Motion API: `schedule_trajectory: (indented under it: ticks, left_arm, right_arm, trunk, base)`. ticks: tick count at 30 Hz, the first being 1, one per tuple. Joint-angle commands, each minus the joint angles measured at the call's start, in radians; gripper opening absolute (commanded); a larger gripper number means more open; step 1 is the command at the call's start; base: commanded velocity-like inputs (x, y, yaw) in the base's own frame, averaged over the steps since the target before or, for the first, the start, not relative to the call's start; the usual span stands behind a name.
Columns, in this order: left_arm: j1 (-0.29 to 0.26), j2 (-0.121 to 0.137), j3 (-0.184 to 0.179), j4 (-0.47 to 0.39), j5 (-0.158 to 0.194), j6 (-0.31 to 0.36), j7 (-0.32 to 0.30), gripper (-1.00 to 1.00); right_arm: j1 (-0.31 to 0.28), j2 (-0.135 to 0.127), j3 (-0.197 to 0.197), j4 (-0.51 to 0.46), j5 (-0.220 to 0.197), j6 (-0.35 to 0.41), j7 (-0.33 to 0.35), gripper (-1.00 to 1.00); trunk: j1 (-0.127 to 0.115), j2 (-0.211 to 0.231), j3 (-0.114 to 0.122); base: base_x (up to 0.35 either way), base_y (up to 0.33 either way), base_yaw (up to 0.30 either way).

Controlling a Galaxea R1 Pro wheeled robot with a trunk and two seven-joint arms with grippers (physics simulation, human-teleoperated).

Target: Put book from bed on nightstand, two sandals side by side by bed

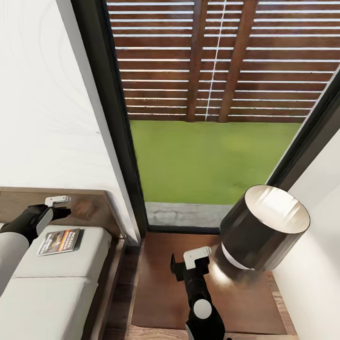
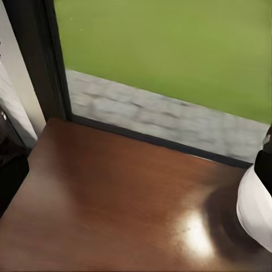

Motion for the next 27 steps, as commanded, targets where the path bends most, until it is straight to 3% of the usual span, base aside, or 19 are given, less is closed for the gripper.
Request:
schedule_trajectory:
  ticks: [1,6,27]
  left_arm:
    - [0.0,0.002,-0.008,-0.002,0.011,0.004,0.007,1.0]
    - [0.002,0.004,-0.008,-0.002,0.012,-0.009,0.007,1.0]
    - [0.003,0.003,-0.008,-0.002,0.012,-0.017,0.007,1.0]
  right_arm:
    - [-0.001,0.0,0.001,-0.001,0.008,0.005,-0.002,1.0]
    - [-0.001,-0.001,0.0,-0.001,0.008,0.0,-0.001,1.0]
    - [-0.001,-0.002,0.0,-0.001,0.009,-0.001,-0.004,1.0]
  trunk:
    - [0.004,-0.008,-0.004]
    - [0.023,-0.043,-0.02]
    - [0.023,-0.043,-0.019]
  base:
    - [0.0,0.0,0.143]
    - [0.0,0.0,0.208]
    - [0.0,0.0,0.052]
